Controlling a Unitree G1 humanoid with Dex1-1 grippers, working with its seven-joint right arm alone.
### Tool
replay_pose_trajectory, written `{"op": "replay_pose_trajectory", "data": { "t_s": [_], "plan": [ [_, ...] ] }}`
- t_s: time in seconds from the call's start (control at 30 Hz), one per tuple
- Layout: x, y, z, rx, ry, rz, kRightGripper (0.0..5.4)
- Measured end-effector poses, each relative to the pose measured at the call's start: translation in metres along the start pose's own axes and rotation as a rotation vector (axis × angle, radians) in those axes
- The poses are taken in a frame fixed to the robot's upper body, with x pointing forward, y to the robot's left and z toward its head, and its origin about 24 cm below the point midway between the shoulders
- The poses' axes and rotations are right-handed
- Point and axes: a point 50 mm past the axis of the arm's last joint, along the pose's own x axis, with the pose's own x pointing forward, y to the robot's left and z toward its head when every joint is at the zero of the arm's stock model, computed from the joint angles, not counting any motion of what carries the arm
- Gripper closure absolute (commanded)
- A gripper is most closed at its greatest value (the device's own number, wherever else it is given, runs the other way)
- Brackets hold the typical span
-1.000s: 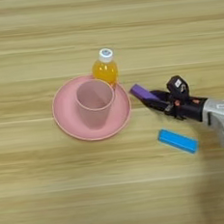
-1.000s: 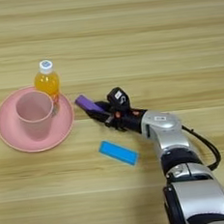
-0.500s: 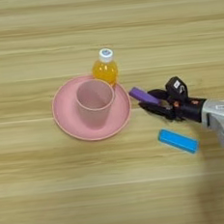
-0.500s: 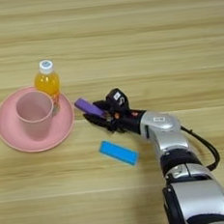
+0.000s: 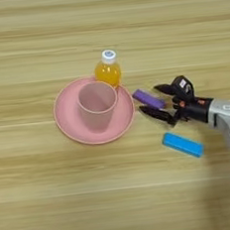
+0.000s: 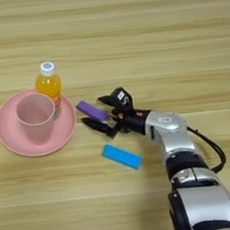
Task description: Move the objects on the table
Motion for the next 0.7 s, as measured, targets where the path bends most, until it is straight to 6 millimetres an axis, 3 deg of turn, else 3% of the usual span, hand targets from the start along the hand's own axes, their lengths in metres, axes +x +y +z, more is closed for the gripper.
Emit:
{"op": "replay_pose_trajectory", "data": {
  "t_s": [0.43, 0.7],
  "plan": [
    [-0.031, -0.008, 0.010, -0.075, -0.044, 0.025, 0.05],
    [-0.047, -0.002, 0.009, -0.126, -0.067, 0.135, 0.05]
  ]
}}
